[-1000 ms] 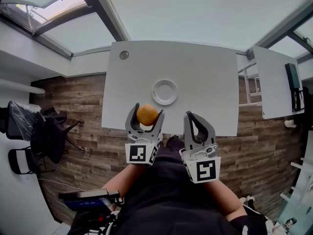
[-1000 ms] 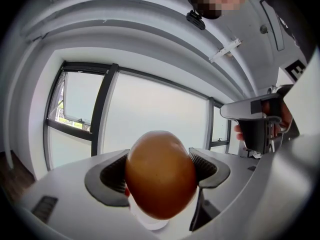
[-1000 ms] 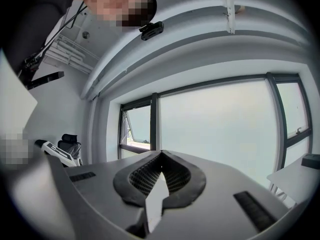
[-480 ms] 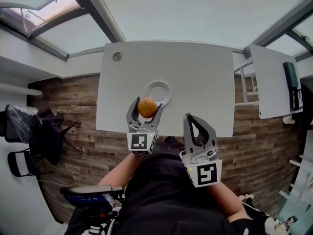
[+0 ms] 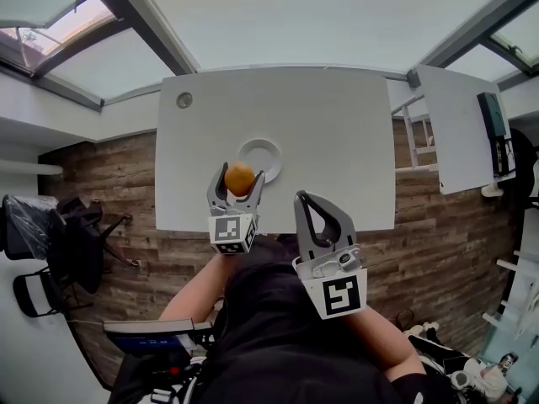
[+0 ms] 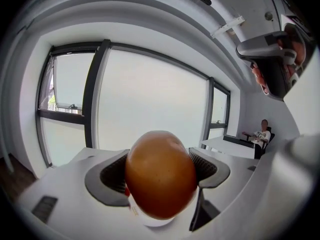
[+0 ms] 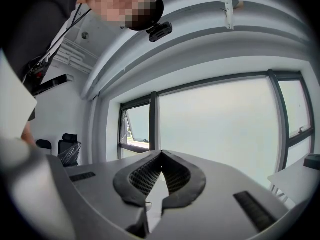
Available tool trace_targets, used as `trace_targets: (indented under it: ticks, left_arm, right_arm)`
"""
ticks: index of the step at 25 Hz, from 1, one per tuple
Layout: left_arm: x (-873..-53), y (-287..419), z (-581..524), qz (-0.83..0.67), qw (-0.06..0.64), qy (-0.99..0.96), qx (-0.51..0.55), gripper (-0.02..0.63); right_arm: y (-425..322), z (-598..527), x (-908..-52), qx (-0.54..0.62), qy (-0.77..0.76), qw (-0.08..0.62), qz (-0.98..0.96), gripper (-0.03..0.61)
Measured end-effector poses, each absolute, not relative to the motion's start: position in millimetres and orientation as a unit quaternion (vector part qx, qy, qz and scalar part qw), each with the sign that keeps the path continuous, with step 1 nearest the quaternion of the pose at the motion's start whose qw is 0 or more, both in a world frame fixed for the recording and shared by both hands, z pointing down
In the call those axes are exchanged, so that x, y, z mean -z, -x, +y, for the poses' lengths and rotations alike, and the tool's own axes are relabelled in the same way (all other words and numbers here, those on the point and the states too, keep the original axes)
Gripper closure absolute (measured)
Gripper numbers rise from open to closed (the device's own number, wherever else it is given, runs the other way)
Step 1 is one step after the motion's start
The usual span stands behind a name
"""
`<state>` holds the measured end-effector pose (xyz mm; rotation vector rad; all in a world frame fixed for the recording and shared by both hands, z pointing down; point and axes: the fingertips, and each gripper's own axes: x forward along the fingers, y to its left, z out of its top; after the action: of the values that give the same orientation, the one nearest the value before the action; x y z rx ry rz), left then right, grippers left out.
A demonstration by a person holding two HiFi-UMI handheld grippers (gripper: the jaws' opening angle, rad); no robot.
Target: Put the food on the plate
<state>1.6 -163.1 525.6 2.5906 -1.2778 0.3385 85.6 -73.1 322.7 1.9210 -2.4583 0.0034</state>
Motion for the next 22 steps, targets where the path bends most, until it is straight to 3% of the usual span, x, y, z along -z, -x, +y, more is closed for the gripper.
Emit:
trace_targets:
  ticks: [13,22]
  left_arm:
    - [-571.8,-20.9,-188.1,-0.406,0.085,-0.893,-0.176,0.239]
    - [-602.6,-23.2,-197.9,-0.386,0.128,-0.888,-0.215,0.239]
  right_arm:
    - [-96.1,-91.0,-341.2,-0.01,-0.626,0.022,-0.779,0.581]
    - [-102.0,-106.3,-347.9,-0.012,-0.637,0.03,-0.77,0.581]
